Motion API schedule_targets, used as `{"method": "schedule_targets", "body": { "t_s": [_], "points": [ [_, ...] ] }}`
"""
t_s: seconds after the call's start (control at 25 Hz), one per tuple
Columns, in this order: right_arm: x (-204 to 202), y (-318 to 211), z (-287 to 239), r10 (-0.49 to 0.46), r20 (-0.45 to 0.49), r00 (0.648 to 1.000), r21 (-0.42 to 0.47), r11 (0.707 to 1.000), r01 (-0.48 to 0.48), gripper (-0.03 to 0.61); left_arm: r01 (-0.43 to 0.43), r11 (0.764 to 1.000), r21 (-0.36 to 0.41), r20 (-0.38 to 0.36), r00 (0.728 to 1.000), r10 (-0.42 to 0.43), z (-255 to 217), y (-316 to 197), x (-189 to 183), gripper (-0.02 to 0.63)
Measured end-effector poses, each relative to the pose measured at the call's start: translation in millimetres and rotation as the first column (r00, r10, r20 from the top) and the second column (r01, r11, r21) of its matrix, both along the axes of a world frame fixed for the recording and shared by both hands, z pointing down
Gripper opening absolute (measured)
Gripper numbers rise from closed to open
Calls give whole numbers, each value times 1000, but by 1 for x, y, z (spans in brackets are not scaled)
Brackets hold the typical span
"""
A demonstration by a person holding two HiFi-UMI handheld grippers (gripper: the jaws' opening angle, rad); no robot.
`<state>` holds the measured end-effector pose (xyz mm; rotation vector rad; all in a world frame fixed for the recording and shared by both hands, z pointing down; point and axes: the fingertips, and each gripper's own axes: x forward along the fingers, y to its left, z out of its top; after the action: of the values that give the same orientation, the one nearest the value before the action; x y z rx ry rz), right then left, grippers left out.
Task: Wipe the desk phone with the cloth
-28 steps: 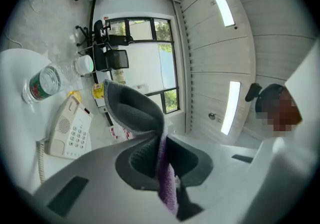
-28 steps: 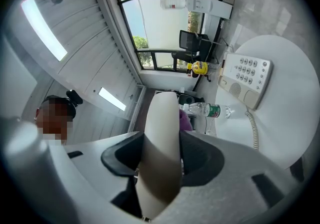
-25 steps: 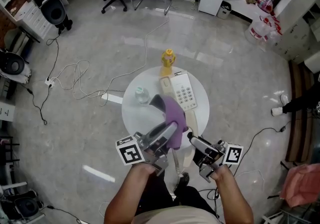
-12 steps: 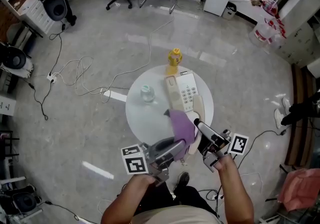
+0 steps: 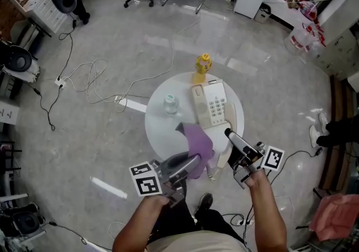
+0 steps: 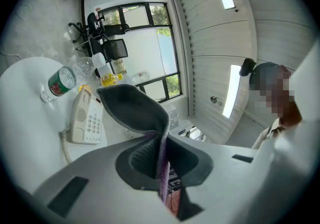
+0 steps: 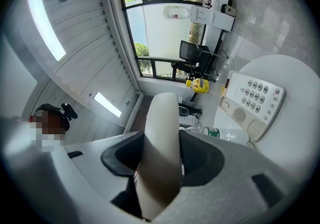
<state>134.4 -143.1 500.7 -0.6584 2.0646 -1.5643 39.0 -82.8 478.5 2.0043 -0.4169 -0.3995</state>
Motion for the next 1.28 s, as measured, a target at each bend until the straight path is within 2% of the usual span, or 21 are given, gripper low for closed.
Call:
{"method": "schedule_targets", "body": {
  "t_s": [0.32, 0.48, 0.64, 0.96, 1.12, 1.28],
  "points": [
    [-9, -31, 17, -10, -105, 994, 17, 1000, 12, 201, 55, 998, 14, 201, 978, -57, 52, -16, -35, 41],
    [-20, -46, 29, -25, -184, 983, 26, 999, 30, 201, 37, 999, 16, 330, 943, -40, 82, -23, -47, 41],
    [-25, -59, 43, -30, -254, 967, 22, 999, 37, 201, 16, 1000, -6, 418, 908, -12, 110, -28, -52, 41],
    [-34, -81, 75, -38, -376, 926, 24, 998, 51, 201, -39, 998, -58, 518, 853, 64, 161, -34, -55, 41],
    [-37, -91, 90, -43, -426, 904, 25, 998, 59, 201, -58, 994, -88, 543, 834, 97, 182, -36, -53, 42],
    [-42, -102, 104, -47, -462, 886, 33, 997, 70, 201, -63, 991, -115, 552, 826, 116, 200, -38, -52, 42]
  ]
}}
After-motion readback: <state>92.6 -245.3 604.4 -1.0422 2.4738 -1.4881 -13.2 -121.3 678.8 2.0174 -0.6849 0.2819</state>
